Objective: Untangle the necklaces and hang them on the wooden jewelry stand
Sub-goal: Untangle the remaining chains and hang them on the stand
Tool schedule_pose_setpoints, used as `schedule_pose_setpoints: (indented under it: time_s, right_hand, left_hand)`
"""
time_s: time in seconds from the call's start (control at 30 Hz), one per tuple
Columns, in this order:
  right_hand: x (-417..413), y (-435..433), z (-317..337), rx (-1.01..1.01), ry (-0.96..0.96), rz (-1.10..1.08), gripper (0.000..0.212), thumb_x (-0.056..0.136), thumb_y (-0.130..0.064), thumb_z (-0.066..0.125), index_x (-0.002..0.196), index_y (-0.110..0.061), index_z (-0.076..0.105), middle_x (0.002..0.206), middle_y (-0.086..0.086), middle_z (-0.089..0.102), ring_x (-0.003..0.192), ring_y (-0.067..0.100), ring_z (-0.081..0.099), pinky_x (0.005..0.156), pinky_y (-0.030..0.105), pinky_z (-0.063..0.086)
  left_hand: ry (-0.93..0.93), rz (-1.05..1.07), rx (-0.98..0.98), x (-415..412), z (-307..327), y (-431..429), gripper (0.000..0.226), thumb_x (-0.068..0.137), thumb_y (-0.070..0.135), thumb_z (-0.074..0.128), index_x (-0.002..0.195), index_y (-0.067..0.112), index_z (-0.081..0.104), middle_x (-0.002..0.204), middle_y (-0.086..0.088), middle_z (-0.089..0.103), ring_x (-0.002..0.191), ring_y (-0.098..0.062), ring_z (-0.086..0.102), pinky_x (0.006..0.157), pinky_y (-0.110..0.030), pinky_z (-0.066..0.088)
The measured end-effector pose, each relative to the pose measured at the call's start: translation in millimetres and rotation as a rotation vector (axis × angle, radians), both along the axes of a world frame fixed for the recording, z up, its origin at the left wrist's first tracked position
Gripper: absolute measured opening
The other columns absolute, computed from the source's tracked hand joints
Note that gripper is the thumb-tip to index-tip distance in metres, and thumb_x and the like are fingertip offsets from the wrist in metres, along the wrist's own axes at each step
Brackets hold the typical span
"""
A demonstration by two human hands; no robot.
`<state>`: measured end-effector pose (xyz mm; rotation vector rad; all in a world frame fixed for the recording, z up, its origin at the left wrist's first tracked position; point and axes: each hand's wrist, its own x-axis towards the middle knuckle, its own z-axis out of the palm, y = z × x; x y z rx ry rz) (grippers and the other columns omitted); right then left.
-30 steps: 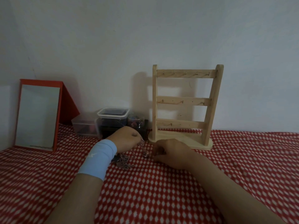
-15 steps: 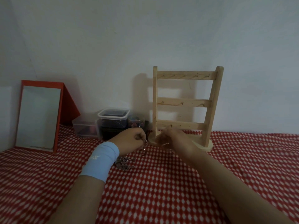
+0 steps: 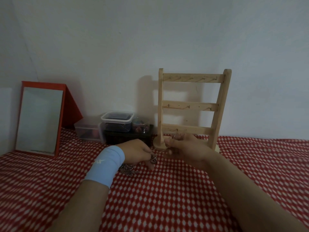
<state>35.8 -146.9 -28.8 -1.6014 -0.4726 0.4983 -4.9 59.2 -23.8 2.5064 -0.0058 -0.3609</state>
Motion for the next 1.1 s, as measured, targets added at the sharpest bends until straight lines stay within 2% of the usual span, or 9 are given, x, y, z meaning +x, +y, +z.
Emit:
schedule_pose_setpoints:
  time_s: [0.07, 0.2, 0.37, 0.43, 0.53, 0.63, 0.77, 0.93, 1.1]
  right_hand:
    - [5.6, -1.5, -2.0, -0.167, -0.118, -0.048, 0.018, 0.099, -0.023, 0.063, 0.093, -0.006, 0.066, 0.078, 0.005, 0.068, 0.075, 0.018, 0.064, 0.082, 0.035, 0.06]
    - [13.3, -1.3, -4.4, -0.688, -0.509, -0.167, 0.021, 0.089, -0.031, 0.076, 0.098, -0.027, 0.057, 0.097, -0.005, 0.065, 0.087, 0.009, 0.062, 0.078, 0.027, 0.055]
    - [1.2, 10.8, -1.0, -0.969, -0.873, -0.063, 0.05, 0.084, -0.02, 0.076, 0.126, -0.039, 0.058, 0.118, -0.014, 0.063, 0.108, 0.007, 0.056, 0.094, 0.029, 0.051]
    - [-4.1, 14.2, 2.7, -0.857, -0.988, -0.072, 0.034, 0.086, -0.019, 0.07, 0.115, -0.037, 0.068, 0.117, -0.015, 0.062, 0.111, 0.008, 0.053, 0.1, 0.034, 0.049]
    - [-5.3, 14.8, 1.5, -0.704, -0.863, -0.045, 0.018, 0.09, -0.027, 0.068, 0.105, -0.034, 0.073, 0.101, -0.021, 0.063, 0.091, -0.001, 0.058, 0.086, 0.026, 0.056]
    - [-1.1, 14.5, -4.4, -0.637, -0.84, 0.003, 0.018, 0.089, -0.031, 0.075, 0.107, -0.033, 0.073, 0.094, -0.021, 0.066, 0.085, -0.005, 0.06, 0.078, 0.017, 0.054]
    - [3.8, 15.3, -10.3, -0.545, -0.89, -0.032, 0.025, 0.086, -0.029, 0.08, 0.11, -0.035, 0.074, 0.096, -0.021, 0.07, 0.084, -0.001, 0.065, 0.079, 0.02, 0.057]
    - [2.5, 14.4, -11.0, -0.518, -0.95, -0.08, 0.008, 0.081, -0.028, 0.085, 0.087, -0.025, 0.08, 0.074, -0.029, 0.06, 0.073, -0.014, 0.06, 0.07, 0.008, 0.049]
    - [2.9, 11.7, -9.6, -0.278, -0.683, -0.054, 0.011, 0.081, -0.018, 0.085, 0.076, -0.013, 0.076, 0.077, -0.015, 0.072, 0.069, 0.0, 0.066, 0.067, 0.019, 0.056]
  left_hand:
    - [0.035, -0.01, -0.072, -0.7, -1.3, -0.9, 0.026, 0.092, 0.017, 0.052, 0.095, 0.016, 0.078, 0.096, -0.002, 0.077, 0.06, -0.009, 0.047, 0.057, -0.021, 0.041]
    - [-0.002, 0.041, -0.151, 2.0, -7.7, 3.3, 0.027, 0.092, 0.021, 0.053, 0.084, 0.02, 0.079, 0.087, -0.018, 0.072, 0.059, -0.015, 0.043, 0.057, -0.024, 0.039]
    - [-0.028, 0.06, -0.133, 4.1, -8.7, 1.5, 0.029, 0.093, 0.019, 0.054, 0.078, 0.021, 0.079, 0.051, 0.009, 0.058, 0.047, -0.007, 0.041, 0.05, -0.022, 0.037]
    - [-0.041, 0.079, -0.147, 5.7, -9.0, 0.1, 0.027, 0.092, 0.018, 0.054, 0.084, 0.011, 0.078, 0.053, 0.007, 0.054, 0.044, -0.006, 0.04, 0.048, -0.02, 0.036]
    - [-0.049, 0.128, -0.225, 8.3, -10.7, 3.0, 0.026, 0.091, 0.014, 0.053, 0.1, 0.0, 0.073, 0.066, -0.003, 0.058, 0.049, -0.009, 0.042, 0.049, -0.021, 0.037]
    - [-0.028, 0.11, -0.264, 8.5, -10.5, 4.8, 0.022, 0.088, 0.02, 0.058, 0.084, 0.015, 0.079, 0.076, -0.009, 0.065, 0.051, -0.011, 0.043, 0.05, -0.022, 0.036]
    - [-0.019, 0.125, -0.43, 7.1, -8.5, 2.9, 0.02, 0.092, 0.009, 0.053, 0.084, 0.0, 0.069, 0.054, -0.002, 0.056, 0.041, -0.01, 0.035, 0.044, -0.022, 0.029]
    - [0.061, 0.125, -0.536, 5.1, -8.4, -0.6, 0.016, 0.094, 0.01, 0.057, 0.097, -0.002, 0.067, 0.066, -0.003, 0.067, 0.043, -0.009, 0.036, 0.043, -0.02, 0.026]
    - [0.013, 0.088, -0.569, 2.8, -5.0, 4.2, 0.023, 0.099, 0.015, 0.054, 0.114, 0.002, 0.065, 0.066, 0.002, 0.062, 0.047, -0.006, 0.039, 0.045, -0.016, 0.029]
